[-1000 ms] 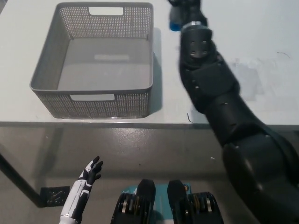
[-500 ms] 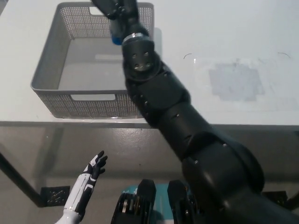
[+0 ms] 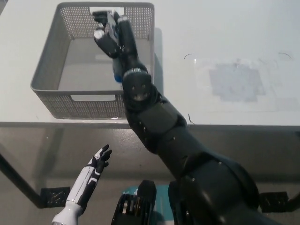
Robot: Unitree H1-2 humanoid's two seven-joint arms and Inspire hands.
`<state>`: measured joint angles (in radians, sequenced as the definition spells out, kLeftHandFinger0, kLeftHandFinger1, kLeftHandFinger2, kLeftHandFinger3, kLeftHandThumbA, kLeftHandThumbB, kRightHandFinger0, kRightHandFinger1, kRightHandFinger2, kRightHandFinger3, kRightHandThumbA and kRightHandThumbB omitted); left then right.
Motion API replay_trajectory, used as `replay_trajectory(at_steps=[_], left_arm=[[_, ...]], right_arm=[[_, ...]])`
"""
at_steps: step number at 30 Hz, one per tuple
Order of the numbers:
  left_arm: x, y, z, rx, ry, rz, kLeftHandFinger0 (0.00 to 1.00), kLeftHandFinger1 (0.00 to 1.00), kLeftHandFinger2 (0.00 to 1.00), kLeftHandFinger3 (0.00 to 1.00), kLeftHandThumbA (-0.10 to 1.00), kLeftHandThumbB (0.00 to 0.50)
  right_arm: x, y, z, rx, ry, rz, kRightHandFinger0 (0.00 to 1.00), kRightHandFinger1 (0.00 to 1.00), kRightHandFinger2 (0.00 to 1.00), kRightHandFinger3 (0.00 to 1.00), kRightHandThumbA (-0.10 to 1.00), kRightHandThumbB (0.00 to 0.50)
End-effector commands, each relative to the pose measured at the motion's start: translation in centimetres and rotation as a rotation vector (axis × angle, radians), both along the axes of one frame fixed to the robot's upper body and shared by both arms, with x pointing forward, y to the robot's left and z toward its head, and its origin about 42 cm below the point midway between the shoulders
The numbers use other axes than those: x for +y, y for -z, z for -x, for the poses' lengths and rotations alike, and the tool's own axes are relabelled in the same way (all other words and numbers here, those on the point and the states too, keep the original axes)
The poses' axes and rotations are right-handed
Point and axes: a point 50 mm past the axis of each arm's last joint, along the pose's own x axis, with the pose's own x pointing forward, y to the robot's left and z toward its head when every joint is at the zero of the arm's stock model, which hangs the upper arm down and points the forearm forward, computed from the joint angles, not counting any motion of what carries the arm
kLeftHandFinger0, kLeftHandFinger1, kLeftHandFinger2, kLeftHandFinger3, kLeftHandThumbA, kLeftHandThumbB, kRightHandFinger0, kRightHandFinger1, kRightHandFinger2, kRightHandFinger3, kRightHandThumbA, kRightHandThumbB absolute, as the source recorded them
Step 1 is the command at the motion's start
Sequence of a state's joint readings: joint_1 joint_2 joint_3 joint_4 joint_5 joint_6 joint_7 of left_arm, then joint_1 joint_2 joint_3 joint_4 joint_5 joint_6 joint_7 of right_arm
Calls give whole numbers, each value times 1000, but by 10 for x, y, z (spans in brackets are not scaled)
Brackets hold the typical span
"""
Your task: Use the right hand to pick up a shampoo and place it into a container on the left side
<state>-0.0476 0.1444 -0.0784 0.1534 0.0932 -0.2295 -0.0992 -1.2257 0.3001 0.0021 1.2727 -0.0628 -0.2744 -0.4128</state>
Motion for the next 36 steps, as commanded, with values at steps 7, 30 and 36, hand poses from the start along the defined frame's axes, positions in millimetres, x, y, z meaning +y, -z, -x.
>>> replay_trajectory(at_steps=[7,30,36], left_arm=[[2,-13,-11,-44,44,-41,1000,1000,1000,1000,1000,156],[-1,-19,-20,-48,75,-43,1000,1000,1000,1000,966,121],[2,-18,-17,-44,66,-48,1000,1000,1000,1000,973,119]], right_arm=[[-15,-28,-11,-163,-50,-21,887,1000,1000,1000,631,381],[-123,-134,-10,-544,11,-117,1000,1000,1000,1000,859,360],[-186,-118,50,-649,45,-101,1000,1000,1000,1000,929,359]])
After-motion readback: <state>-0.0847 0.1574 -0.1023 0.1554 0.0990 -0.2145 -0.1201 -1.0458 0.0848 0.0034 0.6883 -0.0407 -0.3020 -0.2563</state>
